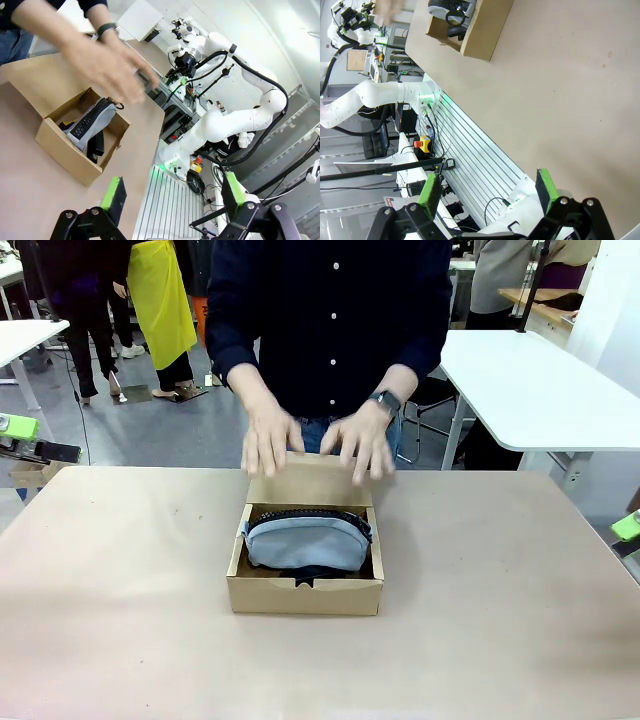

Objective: Pack the items into the box.
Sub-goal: Close the Mailer Box.

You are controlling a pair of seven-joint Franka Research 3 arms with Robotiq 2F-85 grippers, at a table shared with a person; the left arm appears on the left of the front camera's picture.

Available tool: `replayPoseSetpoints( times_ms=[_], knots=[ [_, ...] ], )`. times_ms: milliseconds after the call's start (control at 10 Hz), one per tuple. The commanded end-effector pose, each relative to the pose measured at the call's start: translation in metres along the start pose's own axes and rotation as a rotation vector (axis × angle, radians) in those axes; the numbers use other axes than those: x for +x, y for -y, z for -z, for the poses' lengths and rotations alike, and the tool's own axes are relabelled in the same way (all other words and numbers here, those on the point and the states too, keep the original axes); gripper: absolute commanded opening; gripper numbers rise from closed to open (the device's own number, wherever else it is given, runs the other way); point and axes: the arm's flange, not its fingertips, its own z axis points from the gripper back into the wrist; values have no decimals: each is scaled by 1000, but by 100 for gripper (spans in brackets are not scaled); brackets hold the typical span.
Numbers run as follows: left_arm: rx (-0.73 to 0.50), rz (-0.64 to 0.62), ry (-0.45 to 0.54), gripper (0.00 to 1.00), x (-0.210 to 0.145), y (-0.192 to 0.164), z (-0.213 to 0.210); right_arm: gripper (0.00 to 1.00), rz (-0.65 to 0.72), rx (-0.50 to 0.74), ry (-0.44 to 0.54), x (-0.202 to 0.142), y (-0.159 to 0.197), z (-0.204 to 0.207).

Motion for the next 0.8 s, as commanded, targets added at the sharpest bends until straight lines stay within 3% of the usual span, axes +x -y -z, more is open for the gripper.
replayPoseSetpoints(
  times_ms=[0, 700],
  knots=[
    [-6, -3, -1, 100, -2, 2, -1, 100, -16, -3, -13, -2, 1, -3],
    [0, 0, 0, 100, 0, 0, 0, 100, 0, 0, 0, 0, 0, 0]
  ],
)
